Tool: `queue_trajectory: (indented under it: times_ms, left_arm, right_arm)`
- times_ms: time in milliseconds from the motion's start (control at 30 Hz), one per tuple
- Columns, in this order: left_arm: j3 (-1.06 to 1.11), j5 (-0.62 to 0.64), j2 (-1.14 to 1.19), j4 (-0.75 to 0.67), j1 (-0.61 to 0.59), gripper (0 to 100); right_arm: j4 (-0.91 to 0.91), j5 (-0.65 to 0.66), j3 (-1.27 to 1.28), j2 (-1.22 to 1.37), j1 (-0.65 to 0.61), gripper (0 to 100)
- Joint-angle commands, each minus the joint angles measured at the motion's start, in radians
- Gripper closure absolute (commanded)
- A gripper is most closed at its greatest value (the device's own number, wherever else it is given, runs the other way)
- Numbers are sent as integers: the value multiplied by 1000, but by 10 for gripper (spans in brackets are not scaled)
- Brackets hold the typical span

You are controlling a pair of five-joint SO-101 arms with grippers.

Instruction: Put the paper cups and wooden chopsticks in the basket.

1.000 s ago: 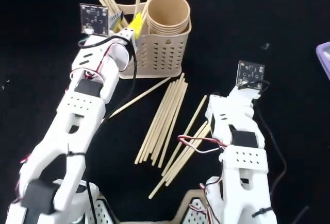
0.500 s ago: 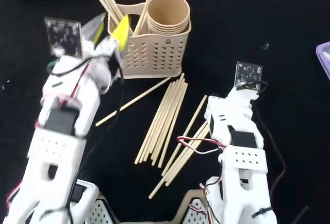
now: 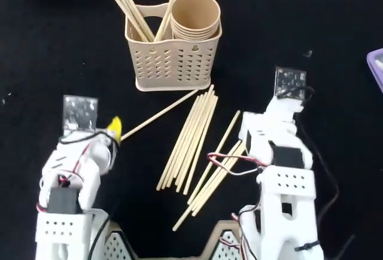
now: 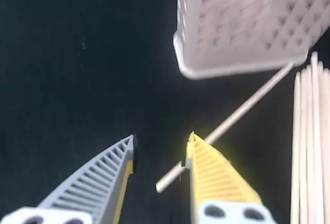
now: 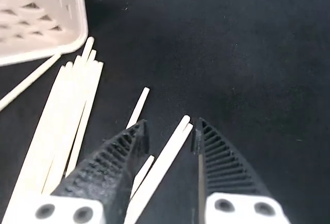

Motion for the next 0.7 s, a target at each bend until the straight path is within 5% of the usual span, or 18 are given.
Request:
queue_trajectory:
  times_ms: [0,200,433,667]
  left_arm:
    - [27,-6,-41,32,-12,830]
    - [-54,-3,173,5,-76,830]
    - [-239,29,635,2,-79,830]
    - [-252,40,787,-106,-81,830]
  right_arm:
    - [135,140,-148,2,-52,846]
    - [385,270,-335,113,-86,846]
    - [632,281,-582,552,-89,845]
    - [600,281,-616,912,-92,762]
